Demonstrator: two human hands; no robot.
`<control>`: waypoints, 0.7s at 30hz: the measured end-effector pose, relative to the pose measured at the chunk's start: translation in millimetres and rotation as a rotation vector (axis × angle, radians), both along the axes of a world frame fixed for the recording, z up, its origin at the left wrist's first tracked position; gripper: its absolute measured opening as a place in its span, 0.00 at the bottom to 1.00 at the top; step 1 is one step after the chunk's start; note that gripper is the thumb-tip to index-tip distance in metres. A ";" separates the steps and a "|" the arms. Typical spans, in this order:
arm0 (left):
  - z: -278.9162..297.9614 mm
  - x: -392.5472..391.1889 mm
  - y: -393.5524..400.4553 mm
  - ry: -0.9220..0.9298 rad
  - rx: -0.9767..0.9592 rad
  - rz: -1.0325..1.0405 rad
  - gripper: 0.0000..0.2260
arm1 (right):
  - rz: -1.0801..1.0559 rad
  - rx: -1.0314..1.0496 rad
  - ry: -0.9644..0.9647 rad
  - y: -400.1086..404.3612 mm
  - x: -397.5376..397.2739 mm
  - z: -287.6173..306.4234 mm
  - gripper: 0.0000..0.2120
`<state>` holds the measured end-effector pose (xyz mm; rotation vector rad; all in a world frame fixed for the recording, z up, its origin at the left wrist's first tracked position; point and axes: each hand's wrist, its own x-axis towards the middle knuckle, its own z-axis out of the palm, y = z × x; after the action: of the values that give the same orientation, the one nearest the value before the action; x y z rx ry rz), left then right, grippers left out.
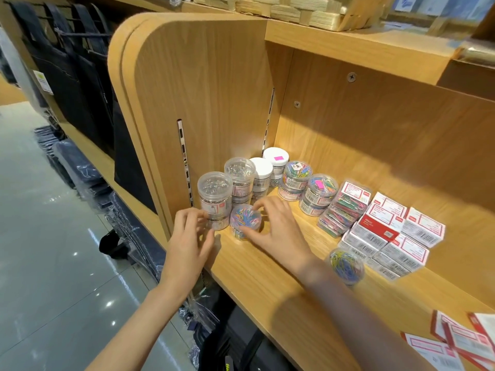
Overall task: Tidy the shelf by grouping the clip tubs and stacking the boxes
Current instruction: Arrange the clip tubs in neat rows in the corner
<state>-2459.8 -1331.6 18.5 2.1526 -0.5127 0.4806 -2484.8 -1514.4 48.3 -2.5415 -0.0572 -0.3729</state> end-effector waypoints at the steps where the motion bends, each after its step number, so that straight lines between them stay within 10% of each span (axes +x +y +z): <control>1: -0.9 0.4 -0.4 0.009 0.004 -0.003 0.12 | 0.023 -0.042 0.063 2.3 0.4 -4.5 0.19; 21: -4.4 -0.9 -48.8 0.063 0.159 -0.271 0.16 | -0.128 0.000 0.062 -56.9 14.4 2.0 0.12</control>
<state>-2460.7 -1380.4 14.1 2.1968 -0.8168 0.2276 -2470.4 -1571.3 50.3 -2.5621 0.1298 -0.3427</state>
